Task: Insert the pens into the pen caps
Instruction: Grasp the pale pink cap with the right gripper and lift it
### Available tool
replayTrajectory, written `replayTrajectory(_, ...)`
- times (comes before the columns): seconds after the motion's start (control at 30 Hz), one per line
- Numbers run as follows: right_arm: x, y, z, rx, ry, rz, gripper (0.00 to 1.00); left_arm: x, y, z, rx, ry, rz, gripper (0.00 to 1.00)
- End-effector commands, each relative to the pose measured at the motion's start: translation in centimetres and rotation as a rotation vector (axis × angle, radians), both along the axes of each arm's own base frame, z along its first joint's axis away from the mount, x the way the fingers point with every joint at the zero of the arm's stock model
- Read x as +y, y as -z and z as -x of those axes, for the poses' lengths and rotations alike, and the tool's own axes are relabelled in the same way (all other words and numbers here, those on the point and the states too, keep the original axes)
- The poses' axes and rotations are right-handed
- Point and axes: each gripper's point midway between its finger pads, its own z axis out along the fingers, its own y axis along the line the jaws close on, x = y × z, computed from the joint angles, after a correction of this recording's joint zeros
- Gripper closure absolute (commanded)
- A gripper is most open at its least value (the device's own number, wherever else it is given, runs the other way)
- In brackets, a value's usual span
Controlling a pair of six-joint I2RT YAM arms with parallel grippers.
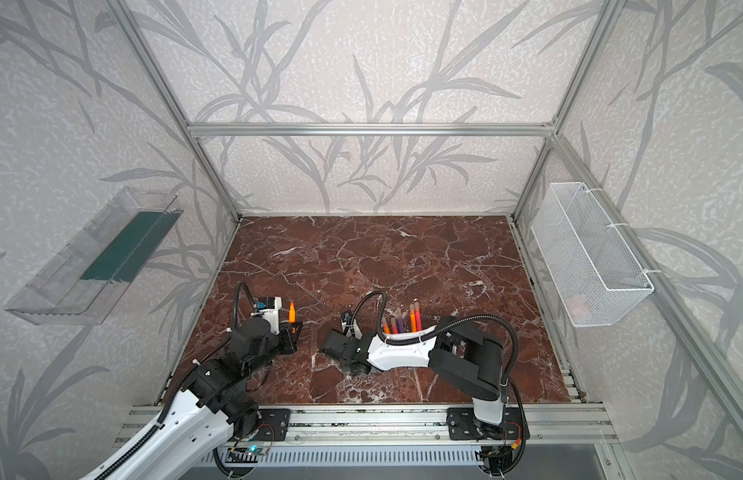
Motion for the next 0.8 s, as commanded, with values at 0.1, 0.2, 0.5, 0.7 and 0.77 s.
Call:
replayTrajectory(0.1,-2.2,0.3,0.5,0.001,0.038,0.031,0.84,-1.1,0.2,0.5,0.027,0.043,0.06,1.0)
replayTrajectory(0.2,-2.6,-1.3,0.5,-0.025,0.053,-0.026,0.84,-2.3,0.4,0.8,0.049,0.089,0.112,1.0)
replayTrajectory(0.5,-6.1,-10.1,-2.4,-0.211,0.172,-0.251,0.89,-6.3,0.5,1.1,0.045,0.182,0.139,1.0)
replayTrajectory(0.7,-10.9,-15.3,-4.0,-0.309,0.306,-0.489,0.91,-11.7,-1.5,3.0,-0.027,0.322,0.134,1.0)
replayTrajectory(0.77,-12.5,-16.5,-4.1,-0.341,0.333,-0.542,0.9,-13.6,-1.8,3.7,-0.043,0.366,0.13,1.0)
